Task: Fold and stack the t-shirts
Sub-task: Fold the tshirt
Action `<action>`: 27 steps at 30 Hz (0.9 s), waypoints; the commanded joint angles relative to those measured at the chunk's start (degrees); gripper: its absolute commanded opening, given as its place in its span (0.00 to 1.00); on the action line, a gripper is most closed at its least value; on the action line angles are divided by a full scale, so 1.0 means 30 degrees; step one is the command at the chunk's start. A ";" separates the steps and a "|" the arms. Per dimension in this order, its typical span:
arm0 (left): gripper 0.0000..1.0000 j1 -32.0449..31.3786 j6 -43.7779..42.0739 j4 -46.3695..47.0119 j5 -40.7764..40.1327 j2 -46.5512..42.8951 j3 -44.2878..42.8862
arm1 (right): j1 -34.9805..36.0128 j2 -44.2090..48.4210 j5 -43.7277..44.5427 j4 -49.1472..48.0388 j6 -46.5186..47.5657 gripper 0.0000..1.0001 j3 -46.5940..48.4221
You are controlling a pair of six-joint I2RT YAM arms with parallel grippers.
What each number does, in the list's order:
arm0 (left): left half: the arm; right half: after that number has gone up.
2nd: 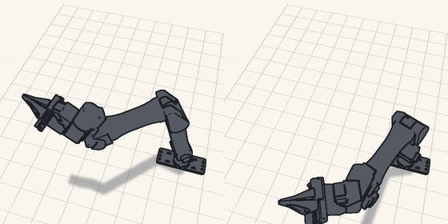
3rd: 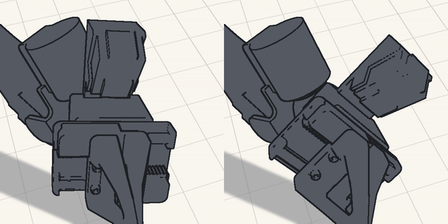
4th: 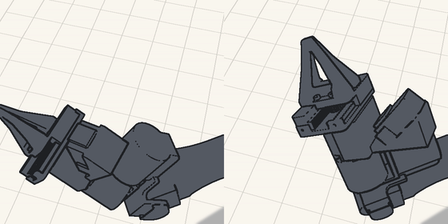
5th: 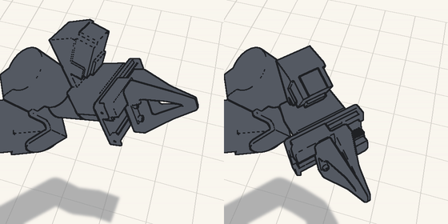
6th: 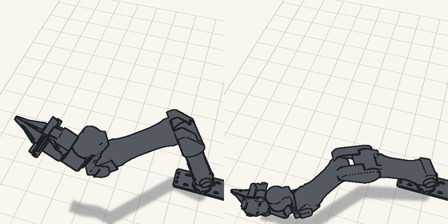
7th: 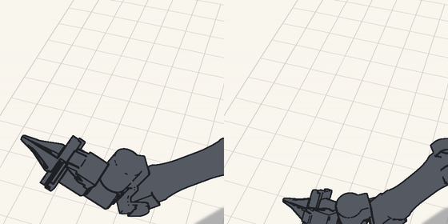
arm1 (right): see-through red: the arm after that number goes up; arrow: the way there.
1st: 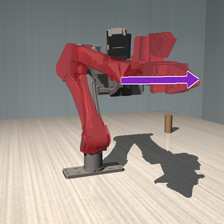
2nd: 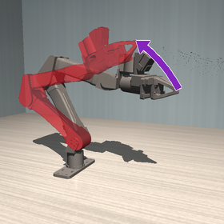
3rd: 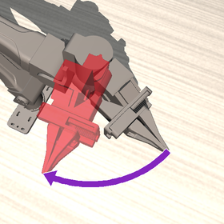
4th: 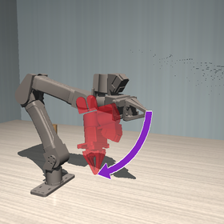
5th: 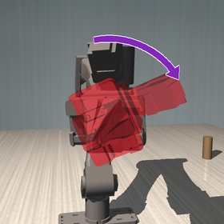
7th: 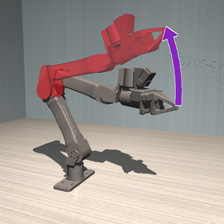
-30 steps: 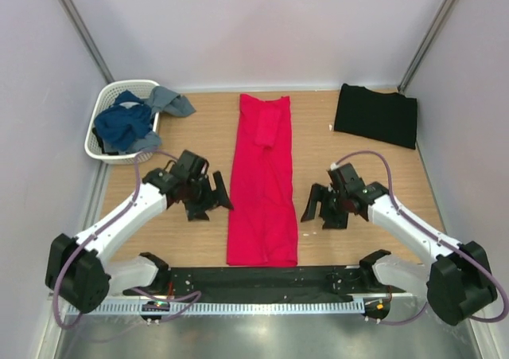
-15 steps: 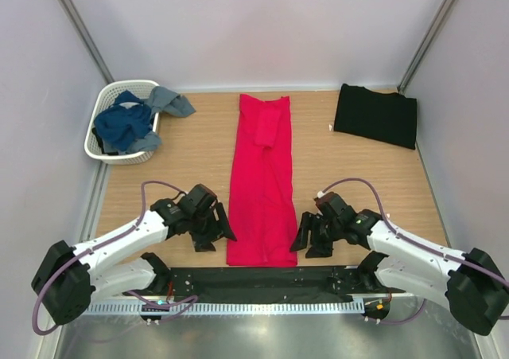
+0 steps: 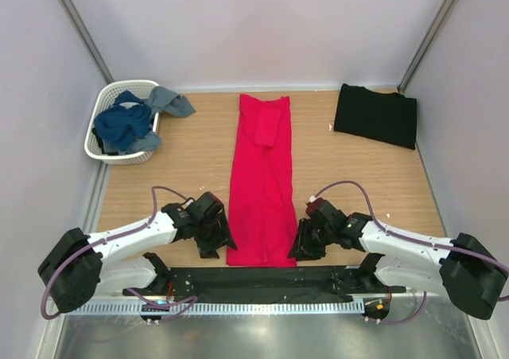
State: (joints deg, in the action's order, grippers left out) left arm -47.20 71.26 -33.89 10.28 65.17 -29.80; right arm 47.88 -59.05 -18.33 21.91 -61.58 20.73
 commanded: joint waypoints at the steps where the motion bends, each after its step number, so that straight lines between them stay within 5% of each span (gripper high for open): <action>1: 0.63 -0.0262 0.0532 0.0486 -0.0030 0.0016 0.0616 | 0.0622 -0.0268 0.0630 -0.0888 -0.0830 0.35 -0.0406; 6: 0.61 -0.0497 0.0532 0.0661 0.0029 -0.0101 0.1057 | 0.0974 -0.0007 0.0601 -0.0859 -0.0947 0.19 -0.1284; 13: 0.56 -0.0849 0.0620 0.1628 0.0234 0.0570 0.1583 | 0.0975 0.0054 0.0631 -0.0566 -0.0569 0.09 -0.1374; 16: 0.52 -0.0907 0.0795 0.1892 0.0410 0.0748 0.1760 | 0.1004 -0.0794 0.0659 0.0076 0.0192 0.17 -0.0760; 20: 0.46 -0.0907 0.0971 0.1892 0.0322 0.0515 0.1877 | 0.1004 -0.1148 0.1332 0.2504 0.1482 0.43 0.0733; 27: 0.33 -0.0907 0.1001 0.2067 0.0410 0.0981 0.2053 | 0.0975 -0.0620 0.2036 0.3535 0.1397 0.44 0.1469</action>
State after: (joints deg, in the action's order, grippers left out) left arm -49.56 74.61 -27.97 13.56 66.48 -25.36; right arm 50.57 -61.69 -15.11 28.47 -58.54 23.57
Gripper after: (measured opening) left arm 0.348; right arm 0.450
